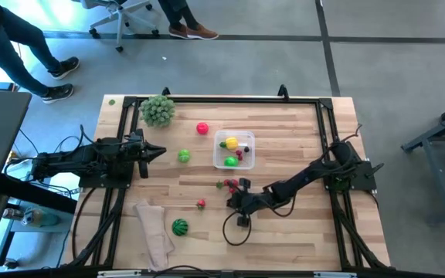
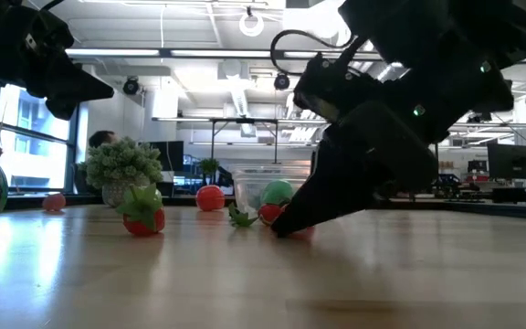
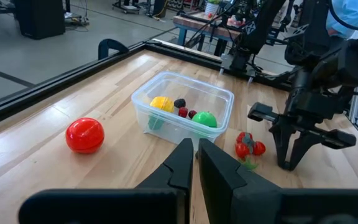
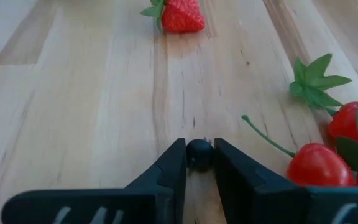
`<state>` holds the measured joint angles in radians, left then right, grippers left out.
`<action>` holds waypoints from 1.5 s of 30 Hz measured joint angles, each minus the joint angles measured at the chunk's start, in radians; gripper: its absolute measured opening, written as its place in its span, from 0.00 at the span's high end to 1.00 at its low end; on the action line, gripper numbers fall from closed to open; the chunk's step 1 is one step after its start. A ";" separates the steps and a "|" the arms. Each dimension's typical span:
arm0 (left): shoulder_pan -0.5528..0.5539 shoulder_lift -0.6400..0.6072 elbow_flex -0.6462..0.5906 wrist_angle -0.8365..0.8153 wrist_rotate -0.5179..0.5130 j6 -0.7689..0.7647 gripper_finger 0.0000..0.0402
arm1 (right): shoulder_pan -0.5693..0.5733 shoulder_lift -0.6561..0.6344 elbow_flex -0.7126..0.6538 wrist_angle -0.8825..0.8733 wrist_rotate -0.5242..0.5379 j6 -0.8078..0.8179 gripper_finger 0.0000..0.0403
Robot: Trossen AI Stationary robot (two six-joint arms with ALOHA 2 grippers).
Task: Pick and placing Produce into tupperware
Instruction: Put the blueberry into the transparent container
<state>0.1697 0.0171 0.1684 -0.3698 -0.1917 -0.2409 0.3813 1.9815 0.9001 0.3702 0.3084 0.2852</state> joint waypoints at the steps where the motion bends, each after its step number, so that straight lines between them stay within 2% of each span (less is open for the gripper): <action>1: 0.000 0.000 0.000 0.000 0.000 0.000 0.96 | 0.000 -0.008 0.000 0.000 -0.003 -0.006 0.85; 9: 0.000 0.000 0.000 0.000 0.000 0.000 0.96 | 0.001 -0.117 0.001 0.006 -0.005 -0.093 0.86; 18: 0.000 0.000 0.000 0.000 0.000 0.000 0.96 | -0.025 -0.353 0.002 -0.056 0.033 -0.268 0.86; 23: 0.000 0.000 0.000 0.000 0.000 0.000 0.96 | -0.094 -0.511 0.002 -0.115 0.075 -0.362 0.86; 27: 0.000 0.000 0.000 0.000 0.000 0.000 0.96 | -0.202 -0.604 0.003 -0.166 0.042 -0.392 0.86; 29: 0.000 0.000 0.000 0.000 0.000 0.000 0.96 | -0.272 -0.624 0.004 -0.200 -0.008 -0.383 0.86; 35: 0.000 0.000 0.000 0.000 0.000 0.000 0.96 | -0.471 -0.567 0.004 -0.311 -0.196 -0.283 0.86; 39: 0.000 0.000 0.000 0.000 0.000 0.000 0.96 | -0.545 -0.475 0.011 -0.329 -0.324 -0.236 0.86; 45: 0.000 0.000 0.000 0.000 0.000 0.000 0.96 | -0.571 -0.279 0.180 -0.528 -0.355 -0.252 0.85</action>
<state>0.1696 0.0170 0.1688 -0.3702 -0.1917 -0.2409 -0.1901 1.7027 1.0806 -0.1574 -0.0463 0.0328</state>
